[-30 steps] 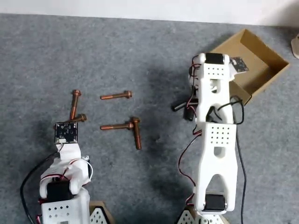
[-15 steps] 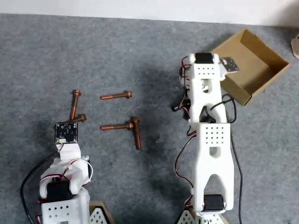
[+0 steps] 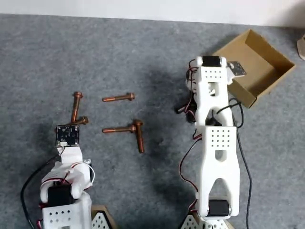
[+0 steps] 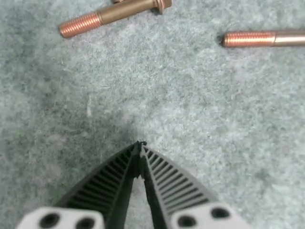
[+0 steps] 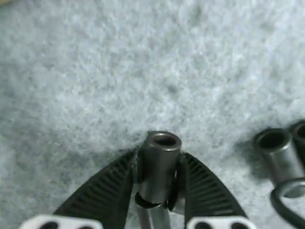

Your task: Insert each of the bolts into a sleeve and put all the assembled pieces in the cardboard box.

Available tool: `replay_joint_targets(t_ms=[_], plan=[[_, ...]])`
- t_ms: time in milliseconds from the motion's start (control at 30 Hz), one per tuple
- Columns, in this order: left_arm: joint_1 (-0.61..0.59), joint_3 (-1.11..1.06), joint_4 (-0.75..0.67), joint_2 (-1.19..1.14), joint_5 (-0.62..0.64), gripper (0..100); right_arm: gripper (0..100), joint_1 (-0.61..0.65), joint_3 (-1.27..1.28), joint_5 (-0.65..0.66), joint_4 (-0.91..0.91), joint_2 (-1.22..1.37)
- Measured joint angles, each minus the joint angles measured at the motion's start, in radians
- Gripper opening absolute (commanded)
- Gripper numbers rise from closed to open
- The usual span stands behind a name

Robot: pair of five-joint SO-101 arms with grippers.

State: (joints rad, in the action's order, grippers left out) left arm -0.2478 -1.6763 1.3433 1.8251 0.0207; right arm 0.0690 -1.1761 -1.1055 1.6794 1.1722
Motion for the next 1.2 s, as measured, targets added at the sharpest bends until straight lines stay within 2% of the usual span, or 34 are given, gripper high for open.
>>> replay_joint_targets(t_ms=[333, 567, 1200], plan=[[0.000, 0.000, -0.029, 0.000, 0.000, 1, 8.7, 0.000, 0.000, 0.002, 0.000, 0.003], [0.068, 0.003, -0.029, -0.002, 0.000, 1, 8.7, 0.000, 0.000, 0.002, 0.000, 0.003], [0.074, 0.008, -0.029, -0.003, 0.000, 1, 8.7, 0.000, 0.000, 0.002, 0.000, 0.003]])
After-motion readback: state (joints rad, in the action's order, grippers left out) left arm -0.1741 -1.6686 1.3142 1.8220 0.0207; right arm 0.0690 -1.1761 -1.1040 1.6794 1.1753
